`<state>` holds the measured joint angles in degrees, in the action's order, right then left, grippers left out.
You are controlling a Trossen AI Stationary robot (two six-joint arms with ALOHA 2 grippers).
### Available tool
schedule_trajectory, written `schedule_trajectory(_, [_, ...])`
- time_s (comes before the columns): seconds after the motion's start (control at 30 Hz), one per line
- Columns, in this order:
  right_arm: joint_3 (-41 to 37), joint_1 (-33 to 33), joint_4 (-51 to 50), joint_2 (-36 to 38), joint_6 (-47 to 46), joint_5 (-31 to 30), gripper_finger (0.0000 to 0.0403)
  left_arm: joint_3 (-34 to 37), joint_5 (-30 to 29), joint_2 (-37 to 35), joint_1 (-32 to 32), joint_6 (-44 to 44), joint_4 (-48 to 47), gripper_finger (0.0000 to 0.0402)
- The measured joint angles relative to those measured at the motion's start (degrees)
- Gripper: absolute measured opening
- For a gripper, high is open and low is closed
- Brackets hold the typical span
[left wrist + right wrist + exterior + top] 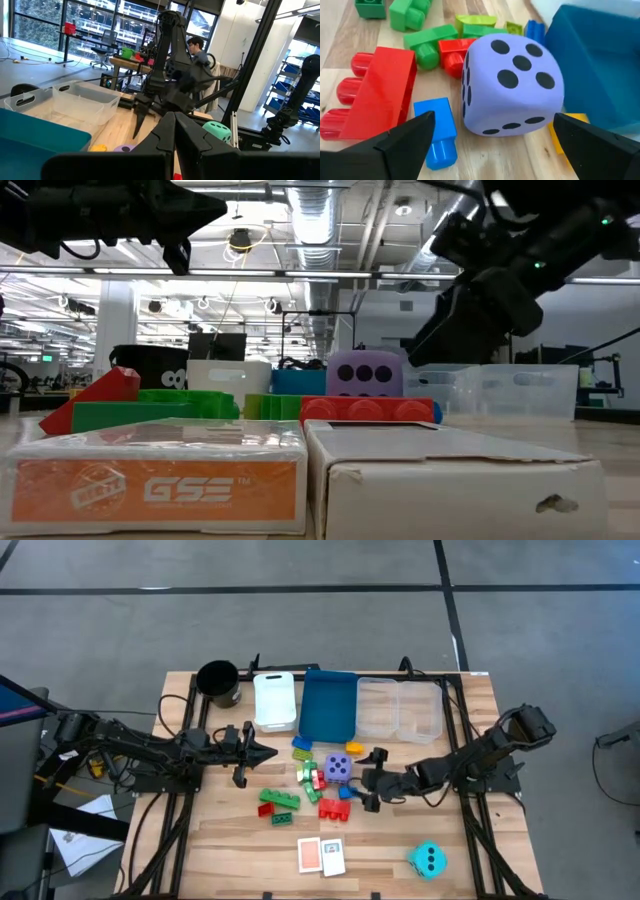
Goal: Pick & Place Toys
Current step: Put the violet dice into the blue bin
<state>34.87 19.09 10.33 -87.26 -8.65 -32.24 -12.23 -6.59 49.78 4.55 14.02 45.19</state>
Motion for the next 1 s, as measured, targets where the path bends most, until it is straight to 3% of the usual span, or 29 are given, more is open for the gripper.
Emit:
schedule_trajectory(0.37, [0.0, -3.5, 6.7, 0.0, 1.4, -0.5, 0.0399, 0.0, 0.0, 0.0, 0.0, 0.4, 0.0, 0.0000])
schedule_trajectory(1.0, [0.0, -17.1, 6.8, 0.0, -1.9, 27.8, 0.0399, 0.0, 0.0, 0.0, 0.0, 0.5, 0.0, 0.0000])
